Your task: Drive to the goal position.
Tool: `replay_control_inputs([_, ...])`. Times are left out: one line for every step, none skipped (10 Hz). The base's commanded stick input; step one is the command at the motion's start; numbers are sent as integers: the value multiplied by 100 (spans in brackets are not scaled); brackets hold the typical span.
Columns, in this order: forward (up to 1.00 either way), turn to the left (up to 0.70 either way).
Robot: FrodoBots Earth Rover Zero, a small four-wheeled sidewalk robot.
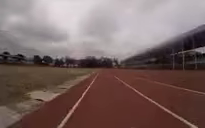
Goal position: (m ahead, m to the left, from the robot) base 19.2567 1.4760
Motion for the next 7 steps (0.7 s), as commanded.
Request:
replay_control_inputs([100,0])
replay_control_inputs([100,0])
replay_control_inputs([100,0])
replay_control_inputs([100,0])
replay_control_inputs([100,0])
replay_control_inputs([100,0])
replay_control_inputs([100,0])
